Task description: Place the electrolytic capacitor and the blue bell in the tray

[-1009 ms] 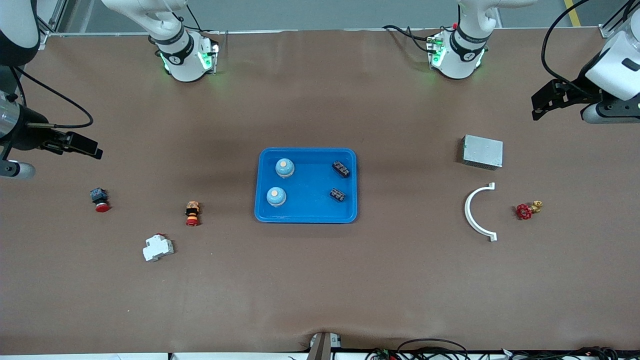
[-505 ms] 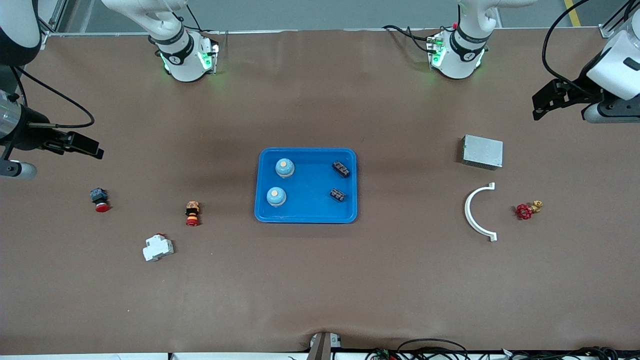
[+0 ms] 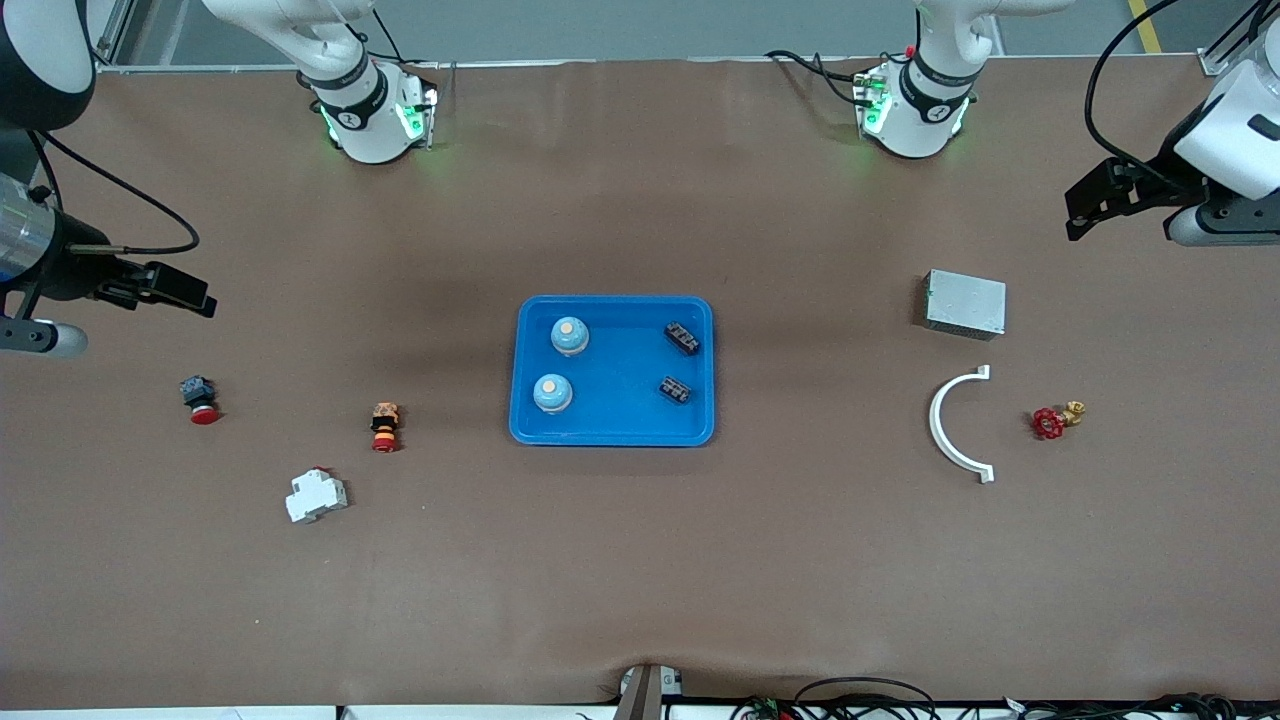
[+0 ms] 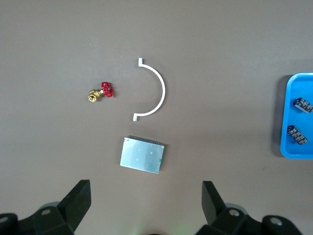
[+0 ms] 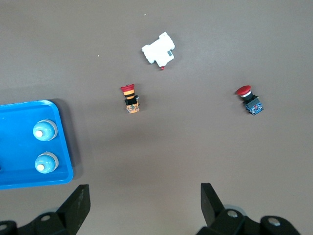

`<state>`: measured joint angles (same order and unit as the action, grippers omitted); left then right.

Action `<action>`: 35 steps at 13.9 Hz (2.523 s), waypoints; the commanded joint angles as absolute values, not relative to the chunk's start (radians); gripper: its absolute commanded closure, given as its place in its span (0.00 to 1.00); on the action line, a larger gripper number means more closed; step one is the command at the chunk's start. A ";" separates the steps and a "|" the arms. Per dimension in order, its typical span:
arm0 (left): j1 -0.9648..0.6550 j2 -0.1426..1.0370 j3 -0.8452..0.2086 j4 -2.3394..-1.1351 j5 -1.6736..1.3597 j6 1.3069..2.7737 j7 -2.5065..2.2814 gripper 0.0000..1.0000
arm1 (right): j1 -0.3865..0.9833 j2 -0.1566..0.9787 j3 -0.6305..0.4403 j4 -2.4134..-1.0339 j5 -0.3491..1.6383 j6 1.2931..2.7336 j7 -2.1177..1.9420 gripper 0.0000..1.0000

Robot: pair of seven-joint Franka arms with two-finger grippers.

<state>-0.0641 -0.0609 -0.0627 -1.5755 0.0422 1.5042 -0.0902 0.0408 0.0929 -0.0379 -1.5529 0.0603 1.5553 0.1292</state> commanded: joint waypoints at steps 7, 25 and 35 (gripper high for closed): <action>-0.061 -0.058 -0.064 -1.563 0.020 1.499 -0.086 0.00 | 0.054 0.084 -0.041 -1.549 0.051 1.549 0.146 0.00; -0.055 -0.068 -0.063 -1.565 0.020 1.494 -0.069 0.00 | 0.041 0.046 -0.049 -1.459 0.046 1.396 0.133 0.00; -0.061 -0.081 -0.072 -1.612 -0.011 1.500 -0.087 0.00 | -0.008 -0.029 -0.048 -1.589 0.032 1.473 0.083 0.00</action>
<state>-0.0651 -0.0611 -0.0648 -1.5983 0.0086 1.5027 -0.0902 0.0063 0.0179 -0.0577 -1.5489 0.0403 1.4625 0.0988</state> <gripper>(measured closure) 0.000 0.000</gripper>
